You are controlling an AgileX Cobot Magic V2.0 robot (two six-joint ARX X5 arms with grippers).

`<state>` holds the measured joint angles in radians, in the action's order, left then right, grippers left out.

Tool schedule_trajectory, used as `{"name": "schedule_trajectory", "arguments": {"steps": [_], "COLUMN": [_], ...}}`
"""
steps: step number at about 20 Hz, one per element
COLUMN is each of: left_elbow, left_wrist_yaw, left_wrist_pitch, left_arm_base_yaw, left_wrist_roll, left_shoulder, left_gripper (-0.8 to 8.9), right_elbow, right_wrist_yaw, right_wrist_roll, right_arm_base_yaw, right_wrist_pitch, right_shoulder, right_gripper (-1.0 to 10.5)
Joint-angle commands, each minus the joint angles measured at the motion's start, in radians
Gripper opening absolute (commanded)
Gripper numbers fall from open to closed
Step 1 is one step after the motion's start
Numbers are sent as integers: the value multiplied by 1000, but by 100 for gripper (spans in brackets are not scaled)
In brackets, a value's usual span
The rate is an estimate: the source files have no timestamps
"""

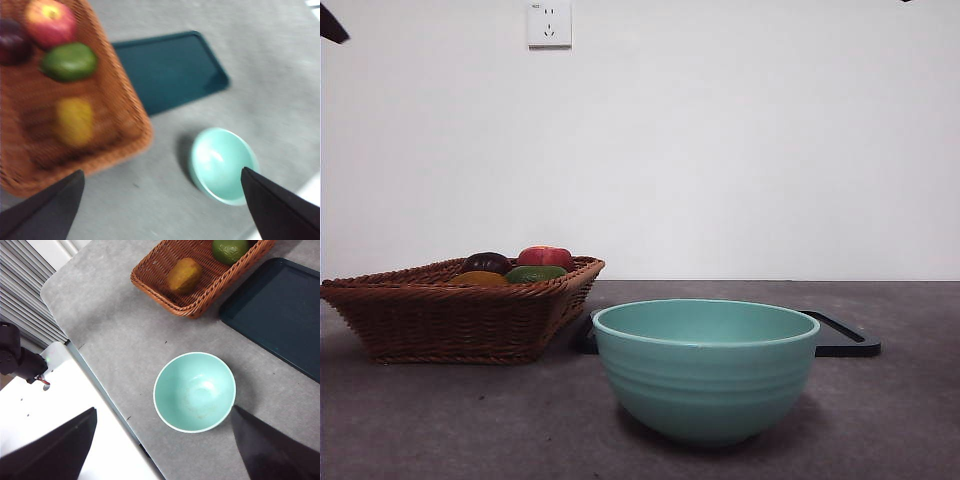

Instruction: Pick up the wifruite, put it on the bowl, pick up the plate, put it on desk

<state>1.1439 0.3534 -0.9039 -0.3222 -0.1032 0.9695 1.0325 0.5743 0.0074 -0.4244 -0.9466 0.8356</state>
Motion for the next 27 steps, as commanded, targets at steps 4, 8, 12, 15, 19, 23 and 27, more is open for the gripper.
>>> {"name": "schedule_trajectory", "arguments": {"steps": [4,8,12,15,19,23,27], "left_elbow": [138,175,175,175,175,175,175], "left_wrist_yaw": [-144,-255,-306,-332,-358,-374,-385], "left_wrist_pitch": [15,37,82,120,181,214,223], "left_arm_base_yaw": [-58,-89,-92,-92,-92,-92,-92], "left_wrist_roll": [30,51,51,69,71,69,69], "left_shoulder": [227,389,522,618,726,806,837], "left_gripper": [496,496,496,496,496,496,454], "right_elbow": [17,17,17,17,17,17,17], "right_wrist_yaw": [2,1,2,1,1,1,1], "right_wrist_roll": [8,8,8,8,8,8,7], "right_arm_base_yaw": [-5,-5,-5,-5,-5,-5,-5], "right_wrist_pitch": [3,3,3,3,4,3,4], "right_shoulder": [6,6,6,6,6,6,6], "right_gripper": [428,428,428,428,428,428,428]}}
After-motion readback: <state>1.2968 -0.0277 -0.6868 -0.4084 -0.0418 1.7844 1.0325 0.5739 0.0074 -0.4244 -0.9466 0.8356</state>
